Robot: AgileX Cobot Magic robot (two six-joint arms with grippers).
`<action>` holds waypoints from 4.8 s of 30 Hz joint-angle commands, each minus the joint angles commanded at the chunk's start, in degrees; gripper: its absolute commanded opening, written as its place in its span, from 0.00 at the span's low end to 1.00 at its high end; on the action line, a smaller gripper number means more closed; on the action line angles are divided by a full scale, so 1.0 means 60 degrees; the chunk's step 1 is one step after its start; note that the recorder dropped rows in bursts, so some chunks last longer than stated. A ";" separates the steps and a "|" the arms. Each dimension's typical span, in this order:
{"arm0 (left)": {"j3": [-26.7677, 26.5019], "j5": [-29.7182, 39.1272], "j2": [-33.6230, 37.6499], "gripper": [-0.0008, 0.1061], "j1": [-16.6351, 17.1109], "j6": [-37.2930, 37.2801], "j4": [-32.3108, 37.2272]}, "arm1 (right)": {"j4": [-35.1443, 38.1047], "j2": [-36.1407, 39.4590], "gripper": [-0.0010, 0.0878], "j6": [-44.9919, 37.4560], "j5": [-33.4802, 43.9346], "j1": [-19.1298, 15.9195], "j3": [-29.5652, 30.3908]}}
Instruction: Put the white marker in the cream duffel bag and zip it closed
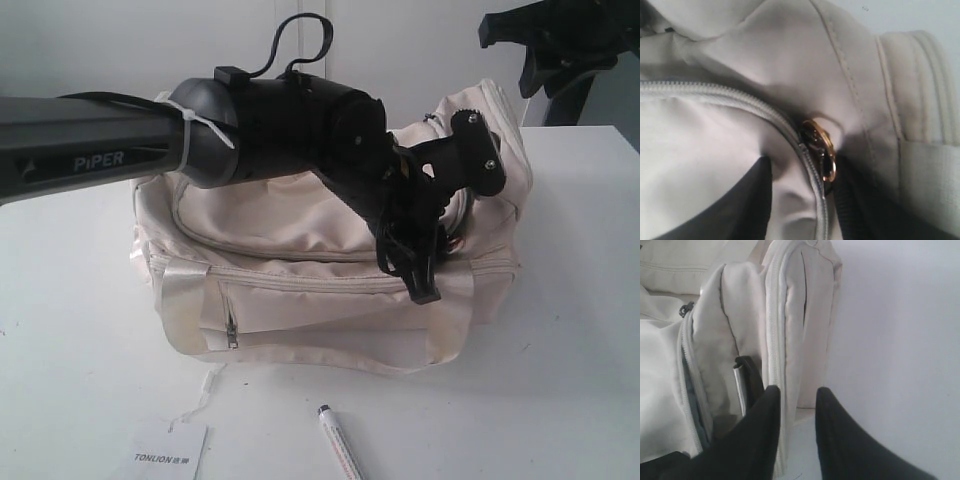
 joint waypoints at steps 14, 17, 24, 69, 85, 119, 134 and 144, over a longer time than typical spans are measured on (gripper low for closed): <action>0.0000 0.0057 -0.0035 0.32 0.0000 -0.0286 -0.0212 | 0.0000 0.0000 0.28 0.0000 -0.0038 0.0000 0.0000; 0.0000 0.0057 -0.0080 0.19 0.0000 -0.0286 -0.0212 | 0.0000 0.0000 0.28 0.0000 -0.0056 0.0000 0.0000; 0.0000 0.0118 -0.0122 0.01 0.0000 -0.0286 -0.0212 | 0.0000 0.0000 0.28 -0.0019 -0.0057 0.0000 0.0000; 0.0000 0.0647 -0.0935 0.01 0.0000 -0.0260 -0.0172 | 0.3997 0.1662 0.59 -0.1560 -0.0426 0.0019 0.0000; 0.0000 0.0701 -0.0935 0.01 0.0000 -0.0260 -0.0125 | 0.3979 0.2052 0.01 -0.1560 -0.0640 0.0019 0.0000; 0.0000 0.1402 -0.0900 0.40 0.0000 -0.0106 -0.0125 | 0.3979 0.2052 0.01 -0.1560 -0.0602 0.0019 0.0000; 0.0000 0.1201 -0.0818 0.33 0.0000 -0.0005 -0.0160 | 0.4017 0.2052 0.01 -0.1560 -0.0541 0.0019 0.0000; 0.0000 0.1056 -0.0818 0.13 0.0000 0.0214 -0.0160 | 0.4017 0.2052 0.01 -0.1560 -0.0579 0.0019 0.0000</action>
